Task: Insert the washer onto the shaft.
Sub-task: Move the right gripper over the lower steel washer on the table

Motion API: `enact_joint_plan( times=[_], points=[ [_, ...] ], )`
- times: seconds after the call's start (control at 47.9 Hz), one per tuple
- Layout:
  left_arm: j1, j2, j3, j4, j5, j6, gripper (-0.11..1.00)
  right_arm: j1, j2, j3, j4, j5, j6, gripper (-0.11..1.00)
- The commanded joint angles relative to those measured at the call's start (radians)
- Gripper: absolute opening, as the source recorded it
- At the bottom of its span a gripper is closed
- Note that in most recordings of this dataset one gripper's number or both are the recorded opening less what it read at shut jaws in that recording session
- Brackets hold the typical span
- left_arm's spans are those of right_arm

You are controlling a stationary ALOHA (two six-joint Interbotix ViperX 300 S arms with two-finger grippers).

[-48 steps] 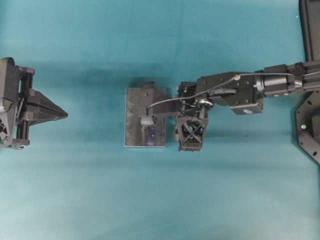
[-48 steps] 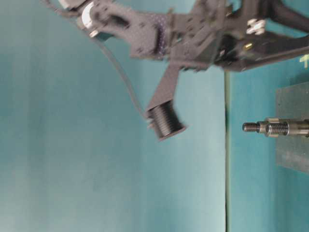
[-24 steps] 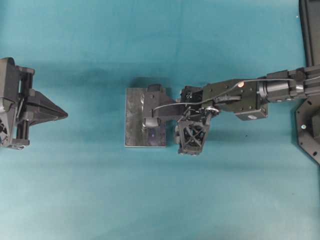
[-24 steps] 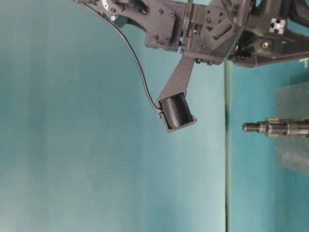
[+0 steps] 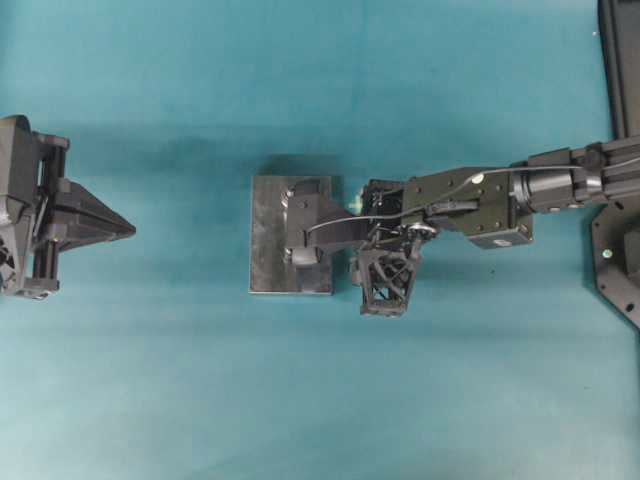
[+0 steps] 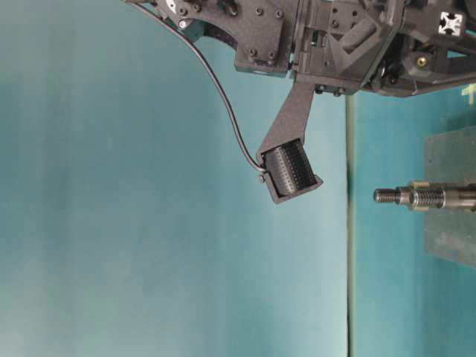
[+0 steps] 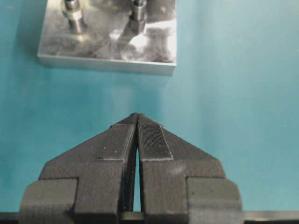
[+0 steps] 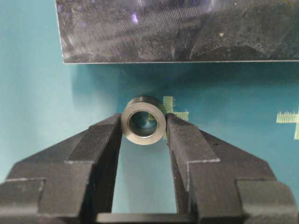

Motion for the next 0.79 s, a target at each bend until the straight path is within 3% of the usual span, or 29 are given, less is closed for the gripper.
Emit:
enact_joint_plan(
  times=[0.0,0.188,0.376,0.773],
  points=[
    [-0.002,0.0,-0.012,0.003,-0.008,-0.002,0.0,0.003,-0.012,-0.008,-0.002,-0.005,0.014,0.34],
    [-0.002,0.0,-0.012,0.002,-0.009,-0.002,0.0,0.0,-0.048,-0.018,-0.012,0.018,0.04,0.34],
    [-0.002,0.0,-0.012,0.003,-0.008,-0.002,0.0,-0.008,-0.104,-0.06,-0.072,0.072,0.092,0.34],
    [0.0,0.0,-0.011,0.003,-0.009,-0.002,0.0,-0.005,-0.078,-0.268,-0.124,0.149,0.091,0.34]
  ],
)
